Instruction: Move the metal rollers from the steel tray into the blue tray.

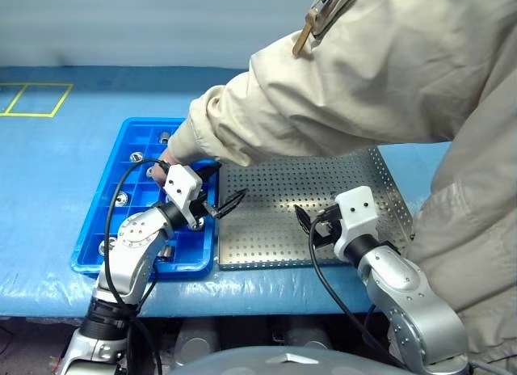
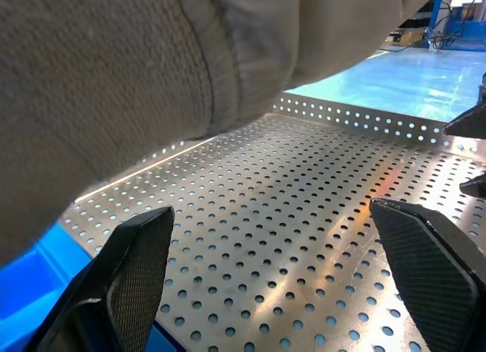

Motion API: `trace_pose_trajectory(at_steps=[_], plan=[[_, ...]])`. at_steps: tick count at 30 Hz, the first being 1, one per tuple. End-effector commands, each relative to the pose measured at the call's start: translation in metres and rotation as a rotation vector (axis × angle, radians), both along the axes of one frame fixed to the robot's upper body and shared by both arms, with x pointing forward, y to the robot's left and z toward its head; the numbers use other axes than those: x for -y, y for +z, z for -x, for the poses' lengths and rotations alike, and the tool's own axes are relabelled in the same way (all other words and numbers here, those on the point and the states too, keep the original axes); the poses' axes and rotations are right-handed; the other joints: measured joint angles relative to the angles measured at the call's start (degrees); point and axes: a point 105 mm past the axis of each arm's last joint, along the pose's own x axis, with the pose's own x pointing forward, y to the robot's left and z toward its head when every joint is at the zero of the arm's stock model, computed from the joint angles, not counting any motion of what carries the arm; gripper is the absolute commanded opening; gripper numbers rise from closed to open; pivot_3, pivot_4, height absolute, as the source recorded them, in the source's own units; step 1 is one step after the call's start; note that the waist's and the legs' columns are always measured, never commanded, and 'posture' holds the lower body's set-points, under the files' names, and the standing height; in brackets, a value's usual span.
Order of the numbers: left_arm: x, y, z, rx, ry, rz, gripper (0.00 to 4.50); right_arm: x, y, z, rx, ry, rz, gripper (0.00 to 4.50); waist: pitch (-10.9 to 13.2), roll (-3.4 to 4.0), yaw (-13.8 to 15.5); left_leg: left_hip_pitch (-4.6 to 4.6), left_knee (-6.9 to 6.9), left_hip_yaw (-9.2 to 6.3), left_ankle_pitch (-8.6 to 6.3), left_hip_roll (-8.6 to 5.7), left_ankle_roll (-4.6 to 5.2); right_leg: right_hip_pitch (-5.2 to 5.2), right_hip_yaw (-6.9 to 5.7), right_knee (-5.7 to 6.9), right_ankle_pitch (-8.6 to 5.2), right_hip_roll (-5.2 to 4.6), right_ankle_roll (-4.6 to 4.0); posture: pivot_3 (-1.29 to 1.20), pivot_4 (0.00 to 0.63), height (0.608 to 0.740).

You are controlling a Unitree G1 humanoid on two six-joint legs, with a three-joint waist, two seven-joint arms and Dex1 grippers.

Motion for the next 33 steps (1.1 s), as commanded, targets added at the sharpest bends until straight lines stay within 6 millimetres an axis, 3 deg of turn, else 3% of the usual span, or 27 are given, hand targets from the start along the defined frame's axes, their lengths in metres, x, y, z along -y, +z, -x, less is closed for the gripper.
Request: trace_pose_trajectory(at_steps=[1,18,33], plan=[[0.003,0.017,0.004,0.061,-0.023,0.012,4.50,0.001,0.009,0.001,0.041,-0.006,-0.002,4.48,0.0,0.00,0.0,0.00,0.00,0.00,0.00,0.00,0.00,0.00,0.00,0.00,0.00,0.00,0.00,0.06,0.150,0.740],[0.007,0.017,0.005,0.057,-0.054,0.025,4.50,0.003,0.011,0.000,0.048,-0.005,0.005,4.48,0.0,0.00,0.0,0.00,0.00,0.01,0.00,0.00,0.00,0.00,0.01,0.00,0.00,0.00,0.00,0.05,0.150,0.740],[0.019,0.010,0.018,0.013,-0.173,-0.003,4.50,-0.001,0.009,0.001,0.039,0.004,-0.001,4.48,0.0,0.00,0.0,0.01,0.00,0.02,0.00,0.00,0.00,0.00,0.02,0.00,0.00,0.00,0.00,0.06,0.150,0.740]])
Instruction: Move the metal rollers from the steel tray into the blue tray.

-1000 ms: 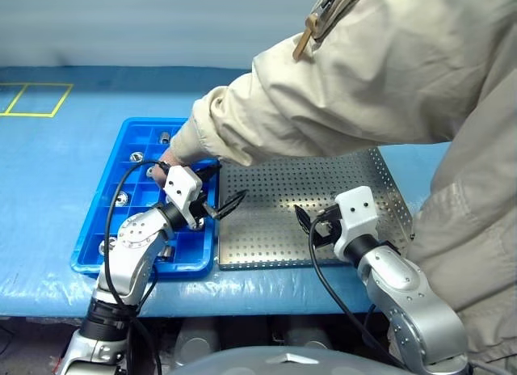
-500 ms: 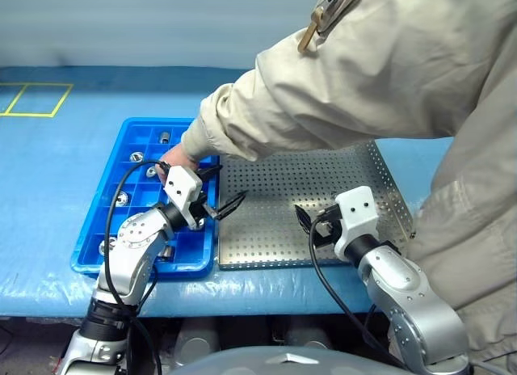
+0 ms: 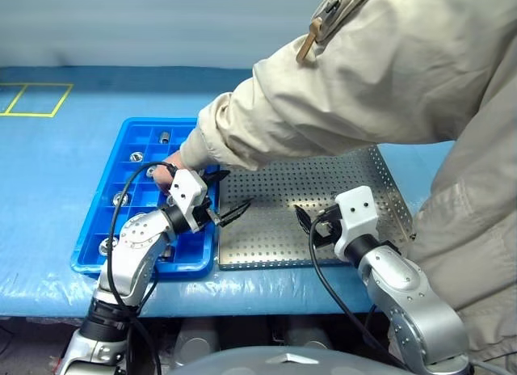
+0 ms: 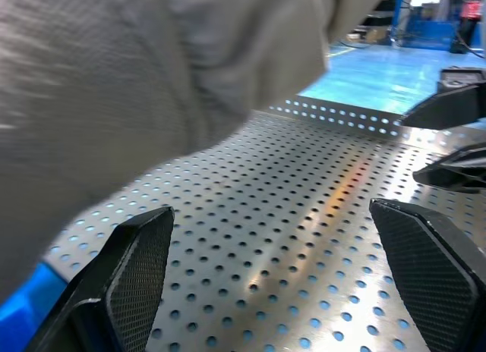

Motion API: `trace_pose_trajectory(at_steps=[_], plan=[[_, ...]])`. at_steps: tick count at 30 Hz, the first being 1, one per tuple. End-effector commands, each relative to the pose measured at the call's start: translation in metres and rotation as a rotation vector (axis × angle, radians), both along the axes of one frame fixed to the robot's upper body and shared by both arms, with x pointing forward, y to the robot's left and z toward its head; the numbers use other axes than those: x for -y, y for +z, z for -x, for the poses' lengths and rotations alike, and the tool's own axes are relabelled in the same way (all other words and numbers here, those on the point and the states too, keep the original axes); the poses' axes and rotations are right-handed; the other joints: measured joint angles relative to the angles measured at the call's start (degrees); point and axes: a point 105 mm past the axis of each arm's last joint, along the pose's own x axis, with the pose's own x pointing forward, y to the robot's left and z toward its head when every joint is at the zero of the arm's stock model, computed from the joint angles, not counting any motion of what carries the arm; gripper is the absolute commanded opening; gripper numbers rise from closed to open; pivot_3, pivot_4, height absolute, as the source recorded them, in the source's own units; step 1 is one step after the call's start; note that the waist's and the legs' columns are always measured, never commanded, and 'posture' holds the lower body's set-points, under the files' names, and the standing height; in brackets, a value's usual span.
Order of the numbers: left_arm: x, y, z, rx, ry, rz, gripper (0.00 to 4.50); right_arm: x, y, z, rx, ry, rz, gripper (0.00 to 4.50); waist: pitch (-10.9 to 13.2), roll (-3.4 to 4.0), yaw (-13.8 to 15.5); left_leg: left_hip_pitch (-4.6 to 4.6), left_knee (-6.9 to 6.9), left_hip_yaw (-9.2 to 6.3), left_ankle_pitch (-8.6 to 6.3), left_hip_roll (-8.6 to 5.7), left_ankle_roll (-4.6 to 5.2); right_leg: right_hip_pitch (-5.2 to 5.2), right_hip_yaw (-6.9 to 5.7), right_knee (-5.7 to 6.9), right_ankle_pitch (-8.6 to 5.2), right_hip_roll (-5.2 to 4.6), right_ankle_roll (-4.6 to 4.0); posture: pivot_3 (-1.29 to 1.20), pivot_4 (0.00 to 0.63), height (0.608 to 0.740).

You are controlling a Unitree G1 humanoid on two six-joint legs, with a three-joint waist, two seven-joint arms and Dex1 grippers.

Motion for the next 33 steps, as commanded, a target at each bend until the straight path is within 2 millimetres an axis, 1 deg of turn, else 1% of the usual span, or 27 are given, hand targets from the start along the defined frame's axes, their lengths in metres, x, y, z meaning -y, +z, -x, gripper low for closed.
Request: trace_pose_trajectory(at_steps=[1,12,22,33], plan=[[0.007,0.012,0.008,0.030,-0.059,0.015,4.50,-0.001,0.009,0.001,0.039,0.002,-0.007,4.48,0.0,0.00,0.0,0.00,0.00,0.00,0.00,0.00,0.00,0.00,0.00,0.00,0.00,0.00,0.00,0.06,0.150,0.740],[0.004,0.006,0.012,0.011,-0.071,0.021,4.50,-0.003,0.008,0.002,0.035,0.005,-0.007,4.48,0.0,0.00,0.0,0.00,0.00,0.00,0.00,0.00,0.00,0.00,0.01,0.00,0.00,0.00,0.00,0.06,0.150,0.740],[-0.002,0.002,0.011,0.013,-0.057,0.023,4.50,-0.003,0.008,0.001,0.036,0.009,-0.008,4.48,0.0,0.00,0.0,0.00,0.00,0.00,0.00,0.00,0.00,0.00,0.01,0.00,0.00,0.00,0.00,0.07,0.150,0.740],[-0.003,0.001,0.010,0.014,-0.047,0.026,4.50,-0.005,0.006,-0.001,0.029,0.021,-0.004,4.48,0.0,0.00,0.1,0.00,0.00,0.00,0.00,0.00,0.00,-0.01,0.01,0.00,0.00,0.00,0.00,0.08,0.150,0.740]])
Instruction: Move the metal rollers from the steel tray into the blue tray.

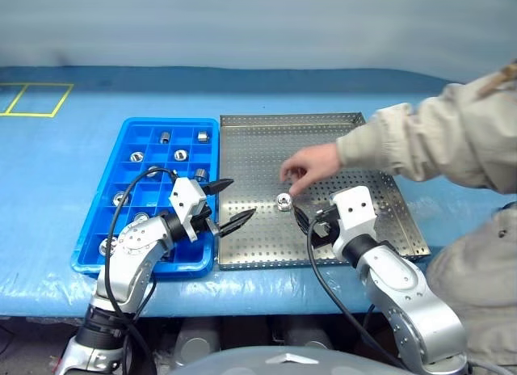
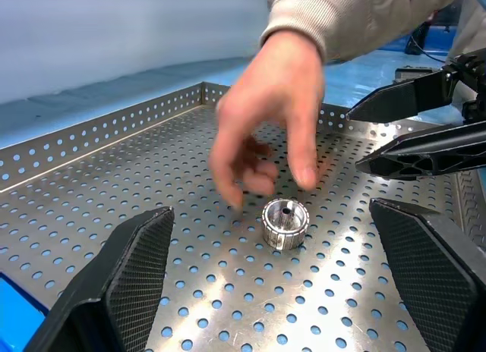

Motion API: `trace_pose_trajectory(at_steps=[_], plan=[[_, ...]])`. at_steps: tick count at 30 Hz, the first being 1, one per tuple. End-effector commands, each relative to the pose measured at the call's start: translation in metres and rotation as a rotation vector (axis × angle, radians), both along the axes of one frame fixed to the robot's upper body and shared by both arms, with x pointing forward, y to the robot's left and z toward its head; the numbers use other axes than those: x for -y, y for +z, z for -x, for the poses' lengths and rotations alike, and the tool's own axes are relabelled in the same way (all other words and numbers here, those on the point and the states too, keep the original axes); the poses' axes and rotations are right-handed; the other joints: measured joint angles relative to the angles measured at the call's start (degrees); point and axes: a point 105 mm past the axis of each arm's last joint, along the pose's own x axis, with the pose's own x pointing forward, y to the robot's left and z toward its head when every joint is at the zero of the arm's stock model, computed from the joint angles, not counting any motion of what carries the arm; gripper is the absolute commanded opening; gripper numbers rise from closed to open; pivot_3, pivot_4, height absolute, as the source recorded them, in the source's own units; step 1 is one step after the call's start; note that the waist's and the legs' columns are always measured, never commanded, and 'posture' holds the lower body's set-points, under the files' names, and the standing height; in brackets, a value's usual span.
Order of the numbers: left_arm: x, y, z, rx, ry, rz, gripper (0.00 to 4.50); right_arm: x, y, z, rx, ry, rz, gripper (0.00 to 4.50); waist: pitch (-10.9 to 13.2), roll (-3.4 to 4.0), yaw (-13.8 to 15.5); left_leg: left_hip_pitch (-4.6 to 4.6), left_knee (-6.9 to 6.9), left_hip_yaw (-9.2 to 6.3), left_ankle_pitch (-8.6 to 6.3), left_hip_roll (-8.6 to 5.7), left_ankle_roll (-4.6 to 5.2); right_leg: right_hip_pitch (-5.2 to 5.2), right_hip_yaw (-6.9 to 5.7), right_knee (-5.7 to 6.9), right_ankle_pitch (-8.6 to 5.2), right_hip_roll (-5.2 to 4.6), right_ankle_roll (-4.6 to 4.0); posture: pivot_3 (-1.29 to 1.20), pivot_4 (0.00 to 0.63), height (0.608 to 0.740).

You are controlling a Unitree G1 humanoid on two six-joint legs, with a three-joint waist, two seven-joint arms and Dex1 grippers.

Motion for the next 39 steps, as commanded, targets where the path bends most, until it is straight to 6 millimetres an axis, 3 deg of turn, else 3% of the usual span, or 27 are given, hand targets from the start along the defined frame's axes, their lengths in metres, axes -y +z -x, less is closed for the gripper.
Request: trace_pose_trajectory(at_steps=[1,7,18,30,33,39], plan=[[-0.002,0.007,0.000,0.033,0.006,0.010,4.50,-0.002,0.006,-0.001,0.029,0.008,0.000,4.48,0.0,0.00,0.0,0.00,0.00,0.00,0.00,0.00,0.00,0.00,0.00,0.00,0.00,0.00,0.00,0.08,0.150,0.740],[-0.003,0.008,0.000,0.037,0.013,0.015,4.50,-0.007,0.002,-0.005,0.018,0.020,0.005,4.48,0.0,0.00,0.0,0.00,0.00,0.00,0.00,0.00,0.00,0.00,0.00,0.00,0.00,0.00,0.00,0.09,0.150,0.740],[-0.001,0.012,0.000,0.043,0.018,0.020,4.50,-0.022,-0.016,-0.041,-0.001,-0.024,-0.042,4.48,0.0,-0.01,0.2,-0.02,0.00,0.02,0.01,-0.01,0.02,-0.02,0.02,0.01,0.02,0.00,0.01,0.11,0.150,0.740],[-0.002,0.013,0.002,0.042,0.042,0.025,4.50,-0.028,-0.050,-0.060,-0.072,-0.036,-0.059,4.48,0.0,0.00,0.5,0.00,-0.02,0.03,0.01,0.00,0.02,-0.03,0.03,0.03,0.03,0.02,0.01,0.13,0.150,0.740],[-0.001,0.013,0.003,0.041,0.047,0.027,4.50,-0.030,-0.053,-0.061,-0.075,-0.025,-0.063,3.93,0.0,0.00,0.6,-0.01,-0.03,0.04,0.01,0.00,0.02,-0.04,0.04,0.02,0.03,0.01,0.01,0.14,0.150,0.740],[-0.004,0.016,0.002,0.060,0.093,0.042,4.50,-0.035,-0.046,-0.062,-0.053,0.000,-0.076,1.99,0.0,0.00,1.0,0.00,-0.03,0.04,0.01,0.00,0.02,-0.03,0.04,0.03,0.03,0.01,0.01,0.17,0.150,0.740]])
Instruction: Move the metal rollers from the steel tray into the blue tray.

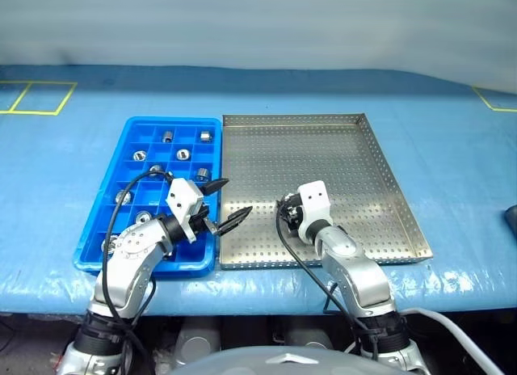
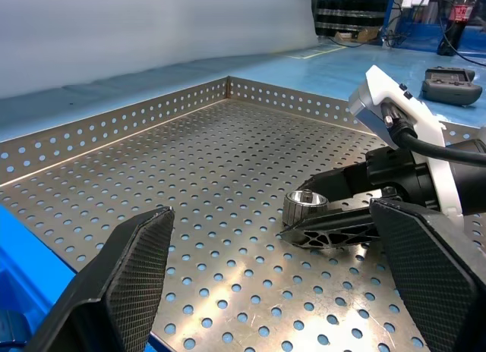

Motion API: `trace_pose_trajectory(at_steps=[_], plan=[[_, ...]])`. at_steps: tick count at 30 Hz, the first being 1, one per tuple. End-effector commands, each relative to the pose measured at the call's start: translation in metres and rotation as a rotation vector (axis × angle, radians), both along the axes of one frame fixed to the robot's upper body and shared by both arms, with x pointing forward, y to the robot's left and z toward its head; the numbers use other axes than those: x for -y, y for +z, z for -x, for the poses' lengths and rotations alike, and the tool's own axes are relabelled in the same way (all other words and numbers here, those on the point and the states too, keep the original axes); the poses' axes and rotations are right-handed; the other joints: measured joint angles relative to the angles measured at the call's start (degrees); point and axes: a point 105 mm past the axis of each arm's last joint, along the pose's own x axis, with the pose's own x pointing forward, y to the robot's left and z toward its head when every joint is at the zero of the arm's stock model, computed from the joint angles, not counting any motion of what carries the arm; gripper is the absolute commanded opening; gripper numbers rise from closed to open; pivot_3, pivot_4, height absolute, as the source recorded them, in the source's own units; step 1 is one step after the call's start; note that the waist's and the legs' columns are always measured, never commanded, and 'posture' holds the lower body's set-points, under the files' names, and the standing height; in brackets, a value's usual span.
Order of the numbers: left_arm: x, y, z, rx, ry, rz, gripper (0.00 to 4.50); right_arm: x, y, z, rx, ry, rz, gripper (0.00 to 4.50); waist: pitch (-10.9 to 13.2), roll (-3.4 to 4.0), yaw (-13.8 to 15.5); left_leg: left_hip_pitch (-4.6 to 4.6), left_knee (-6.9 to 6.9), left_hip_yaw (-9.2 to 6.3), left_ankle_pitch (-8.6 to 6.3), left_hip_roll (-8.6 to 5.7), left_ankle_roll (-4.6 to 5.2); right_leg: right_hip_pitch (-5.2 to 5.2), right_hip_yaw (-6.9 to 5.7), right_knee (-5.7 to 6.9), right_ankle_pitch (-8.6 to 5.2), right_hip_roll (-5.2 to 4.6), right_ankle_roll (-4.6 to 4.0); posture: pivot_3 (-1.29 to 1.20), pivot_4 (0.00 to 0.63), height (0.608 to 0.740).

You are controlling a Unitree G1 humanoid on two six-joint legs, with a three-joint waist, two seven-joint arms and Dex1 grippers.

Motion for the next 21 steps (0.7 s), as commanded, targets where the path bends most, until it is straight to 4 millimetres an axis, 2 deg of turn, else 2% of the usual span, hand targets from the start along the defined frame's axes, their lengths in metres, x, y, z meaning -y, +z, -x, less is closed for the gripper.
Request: trace_pose_trajectory(at_steps=[1,8,13,21], plan=[[0.000,0.017,0.003,0.076,0.020,0.028,4.50,-0.006,0.019,-0.004,0.072,0.024,-0.015,1.77,0.0,0.00,0.1,0.00,0.00,0.00,0.00,0.00,0.00,0.00,0.00,0.00,0.00,0.00,0.00,0.18,0.150,0.740],[-0.013,0.026,0.002,0.117,0.142,0.063,4.50,-0.023,0.046,-0.013,0.155,0.125,0.009,1.77,0.0,0.02,0.8,-0.01,-0.01,-0.02,0.00,0.00,0.00,-0.02,0.00,0.01,0.00,0.00,0.00,0.25,0.150,0.740],[-0.041,0.033,0.007,0.183,0.319,0.054,4.50,-0.049,0.086,-0.024,0.263,0.234,0.022,1.77,0.0,0.02,1.6,-0.01,-0.06,-0.08,0.01,0.01,0.01,-0.04,0.02,0.00,0.01,0.02,0.00,0.36,0.150,0.740],[-0.065,0.035,0.025,0.199,0.464,0.029,4.50,-0.081,0.104,-0.030,0.305,0.365,0.001,1.77,0.0,0.02,6.5,-0.06,-0.19,-0.08,0.01,-0.01,0.01,-0.06,-0.12,-0.09,-0.03,-0.01,-0.06,0.50,0.150,0.740]])
